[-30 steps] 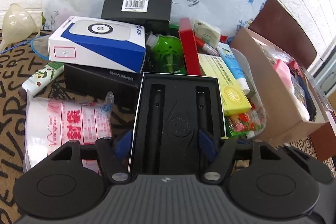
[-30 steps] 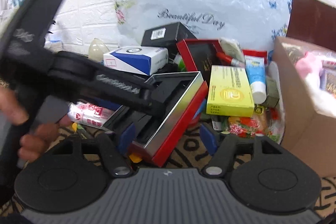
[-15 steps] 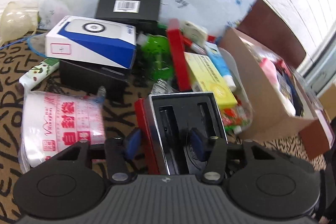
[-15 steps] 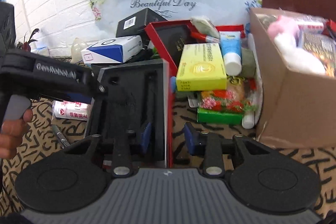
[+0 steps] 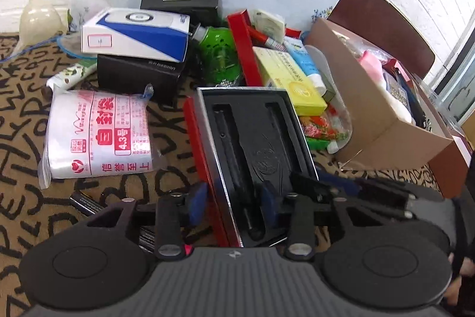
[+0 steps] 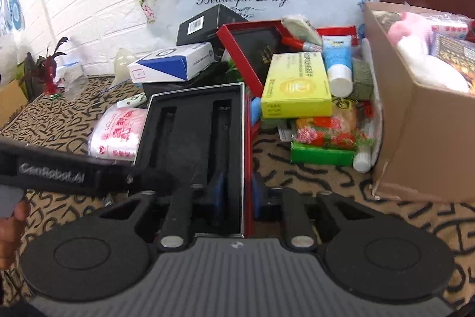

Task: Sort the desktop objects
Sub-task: 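Carry the tray into the cardboard box and open the left gripper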

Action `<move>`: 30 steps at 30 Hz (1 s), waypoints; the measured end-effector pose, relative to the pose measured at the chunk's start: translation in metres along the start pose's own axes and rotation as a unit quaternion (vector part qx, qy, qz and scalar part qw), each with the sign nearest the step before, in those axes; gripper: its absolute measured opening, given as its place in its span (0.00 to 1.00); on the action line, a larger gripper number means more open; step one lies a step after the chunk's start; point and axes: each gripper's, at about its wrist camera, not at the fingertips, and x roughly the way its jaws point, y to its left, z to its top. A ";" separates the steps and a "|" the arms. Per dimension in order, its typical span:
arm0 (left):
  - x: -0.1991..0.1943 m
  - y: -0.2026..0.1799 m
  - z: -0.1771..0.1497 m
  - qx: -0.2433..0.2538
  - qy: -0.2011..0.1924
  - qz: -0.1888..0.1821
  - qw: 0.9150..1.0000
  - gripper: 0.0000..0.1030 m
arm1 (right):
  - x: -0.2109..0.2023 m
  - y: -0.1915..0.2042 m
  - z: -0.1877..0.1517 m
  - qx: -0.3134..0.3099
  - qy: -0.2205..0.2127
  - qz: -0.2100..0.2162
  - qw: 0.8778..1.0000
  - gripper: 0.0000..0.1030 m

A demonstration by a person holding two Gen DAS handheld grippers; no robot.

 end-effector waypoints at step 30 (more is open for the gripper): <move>-0.033 -0.184 0.083 0.122 -0.149 -0.113 0.975 0.29 | -0.152 -0.092 0.039 0.024 -0.229 -0.132 0.964 0.16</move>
